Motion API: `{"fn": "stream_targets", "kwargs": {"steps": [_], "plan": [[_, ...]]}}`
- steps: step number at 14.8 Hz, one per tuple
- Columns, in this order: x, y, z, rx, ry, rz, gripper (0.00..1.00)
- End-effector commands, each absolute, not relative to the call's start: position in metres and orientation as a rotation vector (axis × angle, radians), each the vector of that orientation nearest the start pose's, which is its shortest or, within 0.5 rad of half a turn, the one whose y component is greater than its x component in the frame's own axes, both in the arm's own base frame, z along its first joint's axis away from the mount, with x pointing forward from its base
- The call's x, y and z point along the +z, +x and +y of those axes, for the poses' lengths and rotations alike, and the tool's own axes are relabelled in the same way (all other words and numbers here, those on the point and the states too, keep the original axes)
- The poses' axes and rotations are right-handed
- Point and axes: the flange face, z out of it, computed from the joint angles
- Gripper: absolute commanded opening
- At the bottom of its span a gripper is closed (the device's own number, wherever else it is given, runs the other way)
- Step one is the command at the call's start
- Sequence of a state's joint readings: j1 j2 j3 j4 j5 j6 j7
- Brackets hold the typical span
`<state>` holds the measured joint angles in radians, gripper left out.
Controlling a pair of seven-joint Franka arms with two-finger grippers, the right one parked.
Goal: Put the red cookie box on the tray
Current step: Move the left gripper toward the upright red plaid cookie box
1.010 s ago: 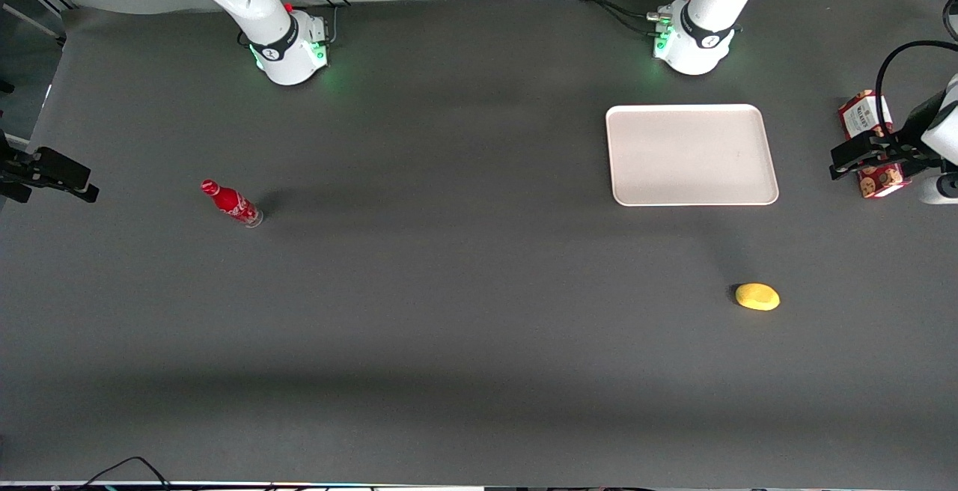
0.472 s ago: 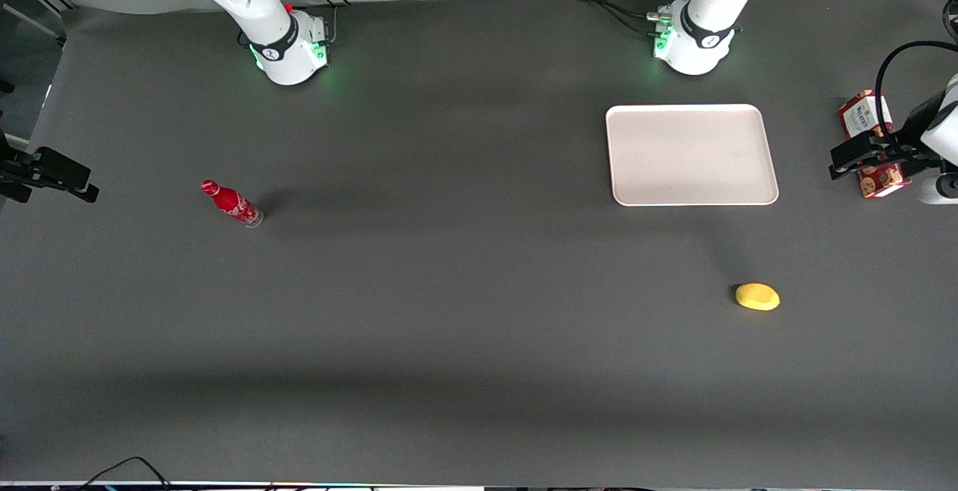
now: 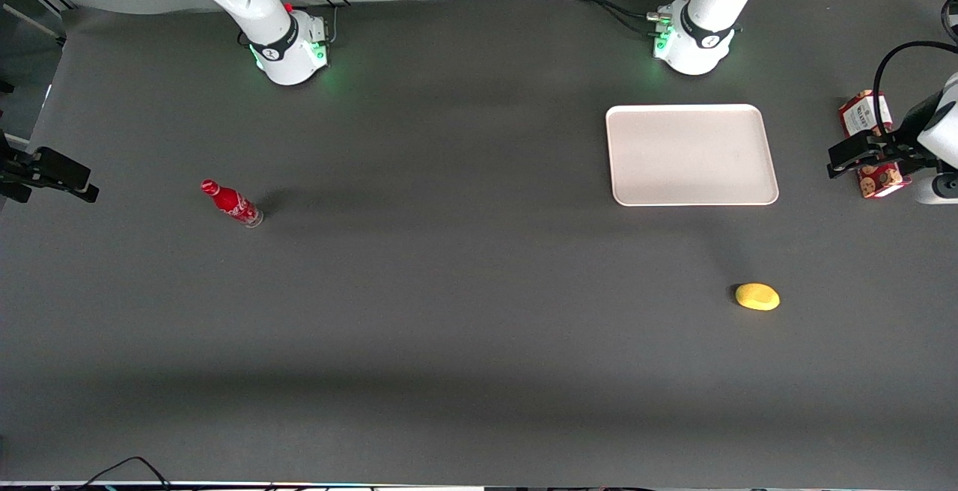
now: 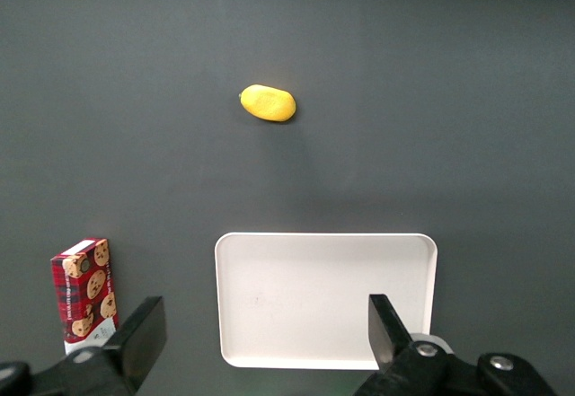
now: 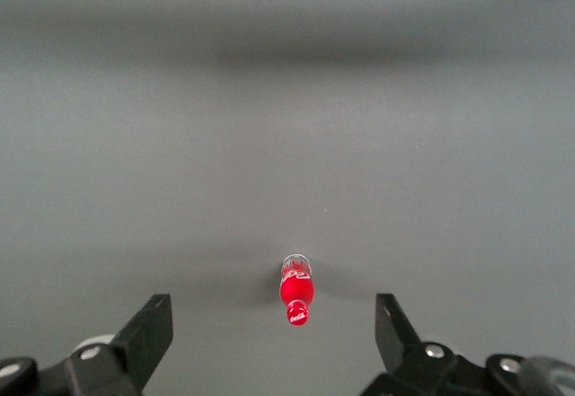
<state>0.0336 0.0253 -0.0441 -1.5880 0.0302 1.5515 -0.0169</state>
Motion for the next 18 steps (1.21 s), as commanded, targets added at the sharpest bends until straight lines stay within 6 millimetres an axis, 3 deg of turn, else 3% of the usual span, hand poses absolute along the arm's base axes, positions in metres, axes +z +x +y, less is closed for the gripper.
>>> {"fn": "stream_targets", "kwargs": {"steps": [1, 3, 8, 11, 13, 18], "plan": [[0.604, 0.557, -0.001, 0.116, -3.1, 0.0, 1.0], [0.604, 0.557, 0.015, 0.115, -3.099, 0.007, 1.0], [0.583, 0.543, 0.13, 0.166, -3.084, 0.072, 1.0], [0.545, 0.518, 0.205, 0.191, -3.091, 0.045, 1.0], [0.522, 0.506, 0.242, 0.186, -3.078, 0.055, 1.0], [0.472, 0.462, 0.295, 0.243, -3.074, -0.063, 1.0]]}}
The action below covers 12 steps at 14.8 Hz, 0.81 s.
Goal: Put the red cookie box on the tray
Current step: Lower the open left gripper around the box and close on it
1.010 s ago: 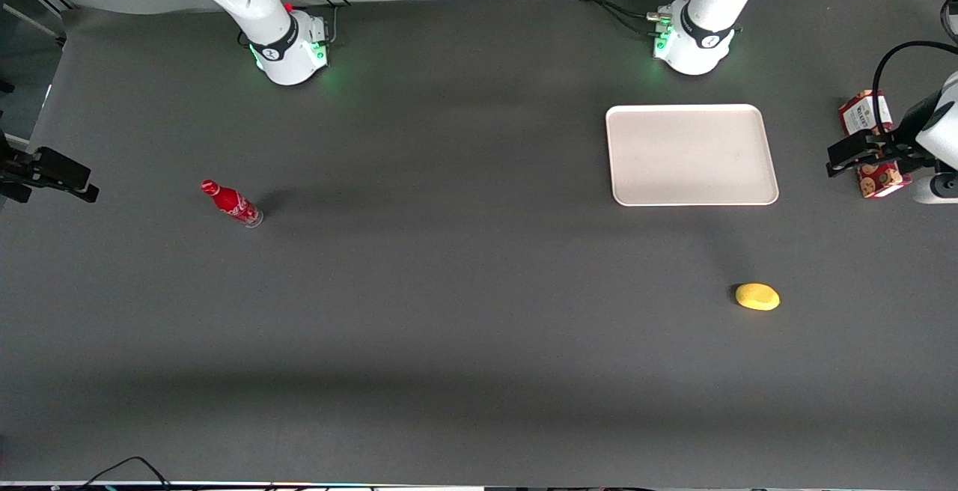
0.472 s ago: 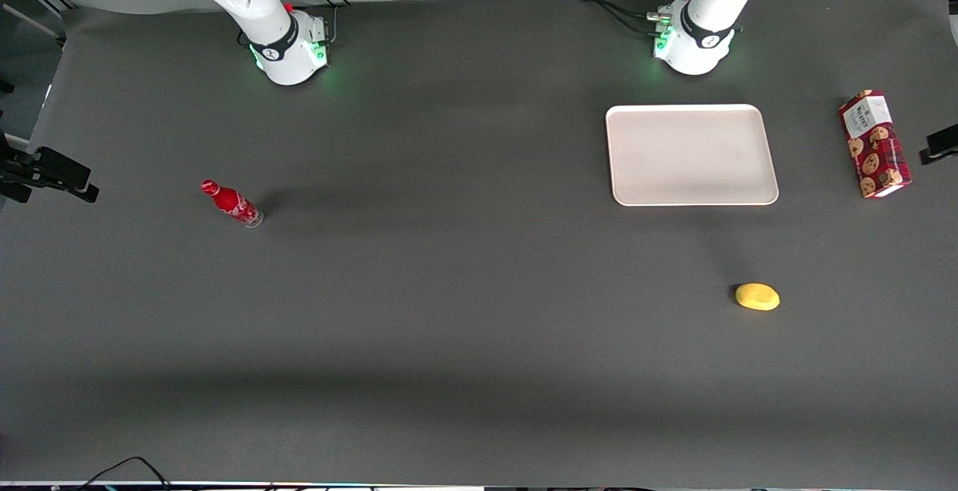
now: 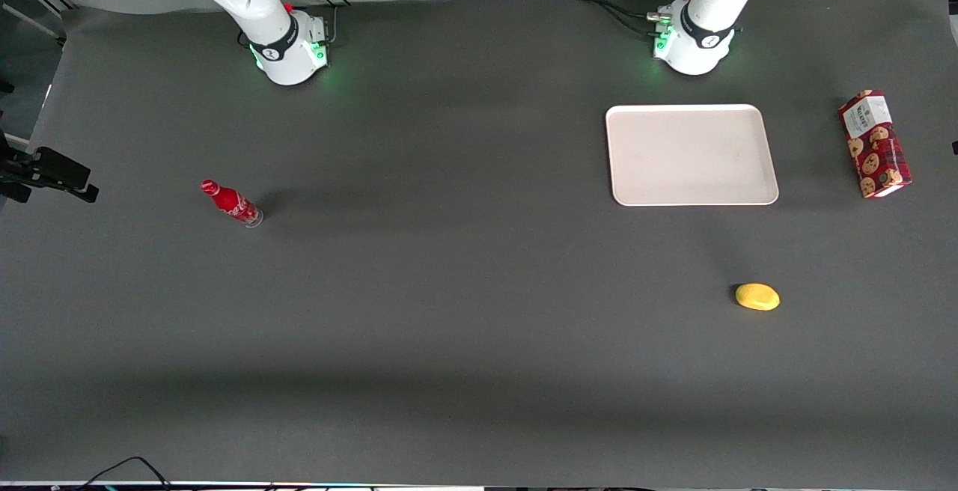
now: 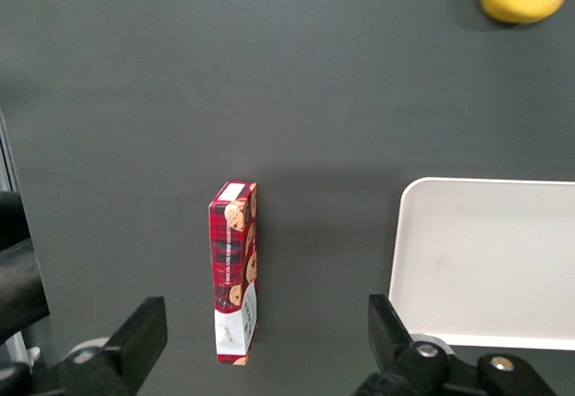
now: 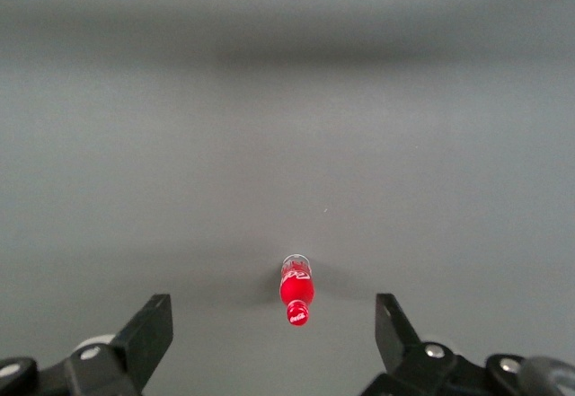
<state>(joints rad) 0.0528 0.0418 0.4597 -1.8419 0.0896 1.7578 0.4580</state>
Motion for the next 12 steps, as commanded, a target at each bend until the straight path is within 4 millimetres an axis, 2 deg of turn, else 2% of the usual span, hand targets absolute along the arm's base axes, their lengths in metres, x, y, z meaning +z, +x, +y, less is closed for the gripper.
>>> {"fn": "stream_targets", "kwargs": {"steps": [1, 3, 5, 7, 9, 11, 12], "plan": [[0.458, 0.448, 0.306, 0.23, -3.08, -0.074, 1.0], [0.427, 0.418, 0.334, 0.212, -3.093, -0.047, 1.0], [0.402, 0.397, 0.344, 0.234, -3.107, -0.102, 1.0], [0.377, 0.376, 0.35, 0.212, -3.113, -0.145, 1.0], [0.35, 0.352, 0.345, 0.176, -3.133, -0.177, 1.0], [0.332, 0.338, 0.347, 0.142, -3.126, -0.207, 1.0], [0.317, 0.327, 0.344, 0.132, -3.127, -0.222, 1.0]]}}
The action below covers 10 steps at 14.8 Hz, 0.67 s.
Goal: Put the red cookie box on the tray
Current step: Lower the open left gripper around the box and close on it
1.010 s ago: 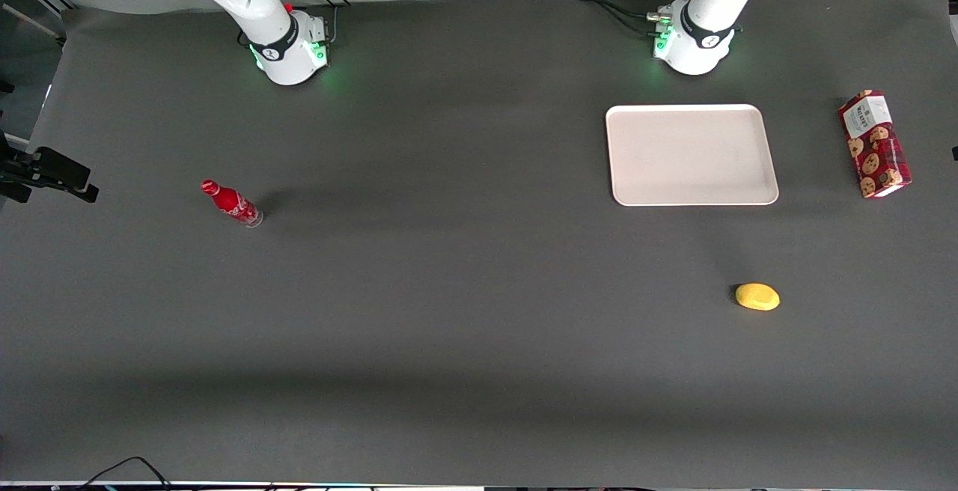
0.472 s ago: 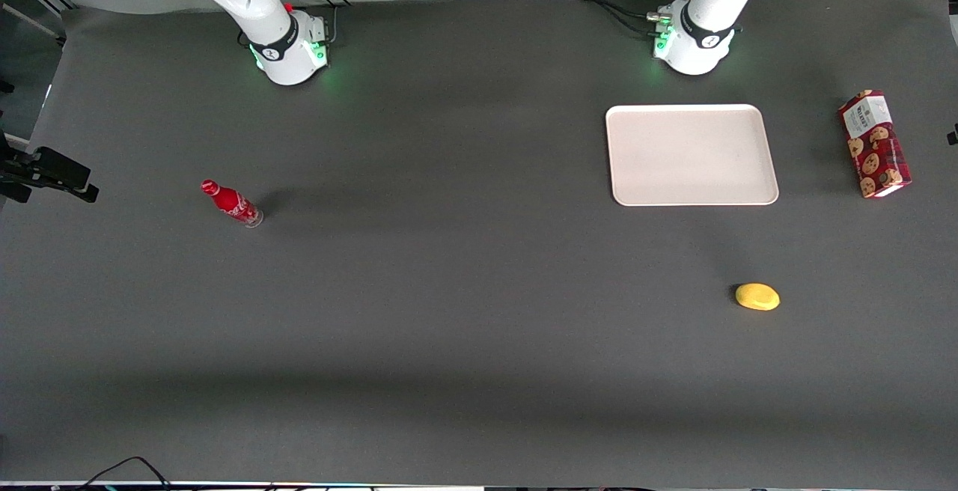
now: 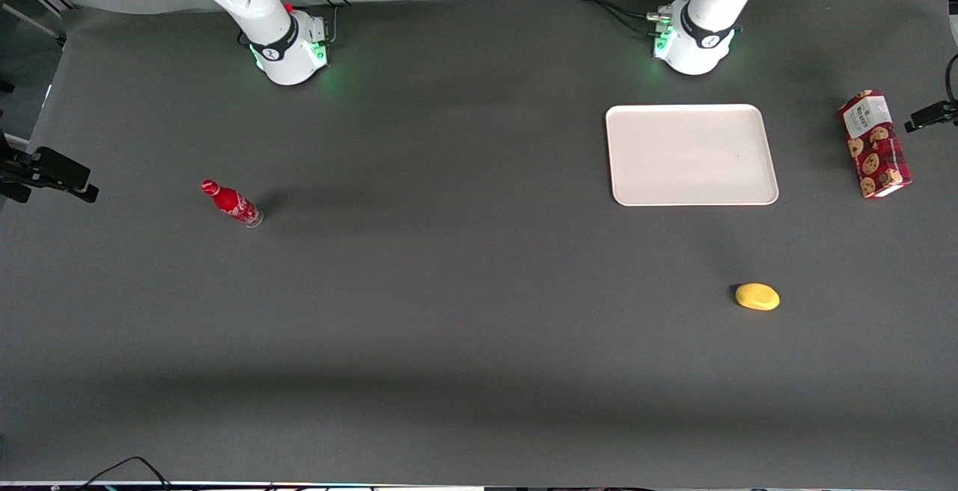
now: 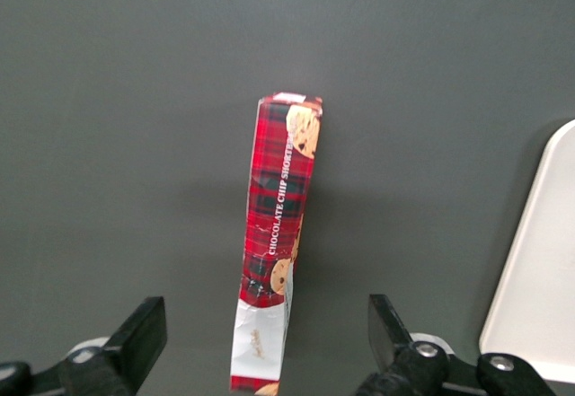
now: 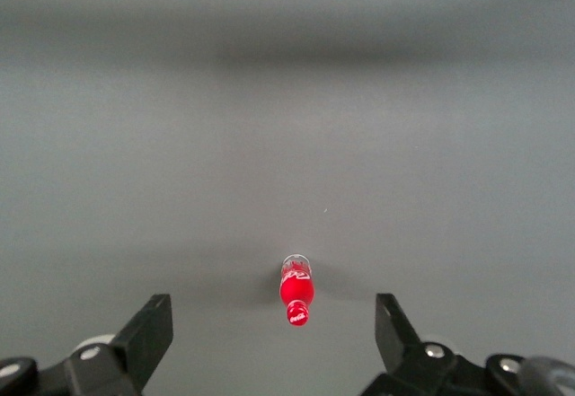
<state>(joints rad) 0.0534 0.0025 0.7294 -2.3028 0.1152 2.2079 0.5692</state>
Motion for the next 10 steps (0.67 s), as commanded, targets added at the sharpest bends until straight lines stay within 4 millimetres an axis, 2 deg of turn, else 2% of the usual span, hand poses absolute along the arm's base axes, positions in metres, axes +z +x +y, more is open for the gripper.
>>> {"fn": "stream_targets", "kwargs": {"steps": [1, 6, 10], "plan": [[0.304, 0.317, 0.342, 0.099, -3.12, -0.228, 1.0], [0.278, 0.304, 0.35, 0.055, -3.06, -0.158, 1.0], [0.261, 0.296, 0.354, 0.098, -3.049, -0.079, 1.0]]}}
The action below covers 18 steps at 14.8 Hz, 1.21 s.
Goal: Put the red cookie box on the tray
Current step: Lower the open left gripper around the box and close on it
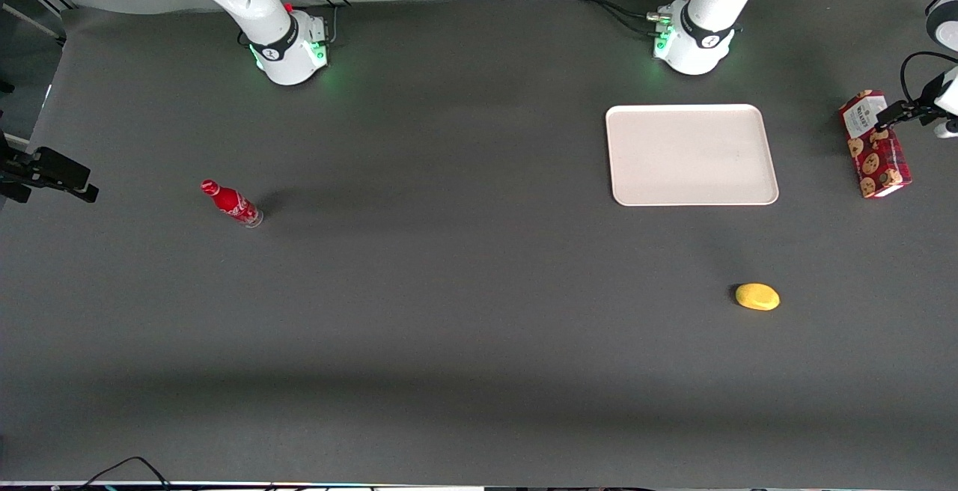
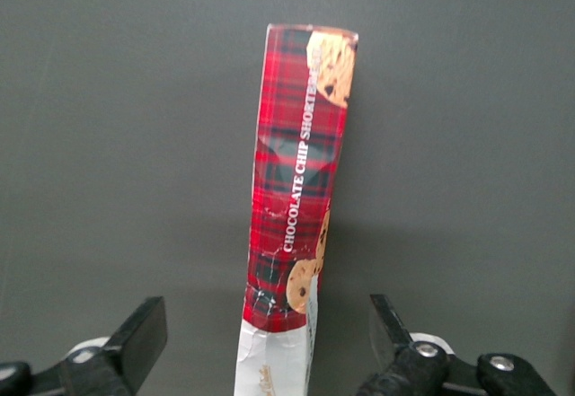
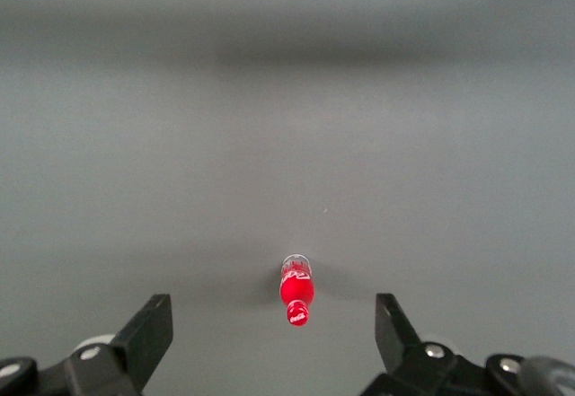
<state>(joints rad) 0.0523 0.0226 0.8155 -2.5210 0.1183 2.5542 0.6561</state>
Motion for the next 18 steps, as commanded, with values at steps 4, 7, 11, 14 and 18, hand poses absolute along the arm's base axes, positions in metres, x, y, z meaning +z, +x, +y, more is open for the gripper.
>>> {"fn": "stream_targets", "kwargs": {"steps": [4, 7, 11, 14, 18], "plan": [[0.243, 0.289, 0.357, 0.117, -3.094, -0.072, 1.0], [0.229, 0.285, 0.359, 0.1, -3.12, -0.047, 1.0], [0.221, 0.284, 0.365, 0.077, -3.107, -0.012, 1.0], [0.22, 0.286, 0.365, 0.079, -3.096, 0.006, 0.65], [0.219, 0.285, 0.364, 0.077, -3.115, -0.022, 0.23]]}}
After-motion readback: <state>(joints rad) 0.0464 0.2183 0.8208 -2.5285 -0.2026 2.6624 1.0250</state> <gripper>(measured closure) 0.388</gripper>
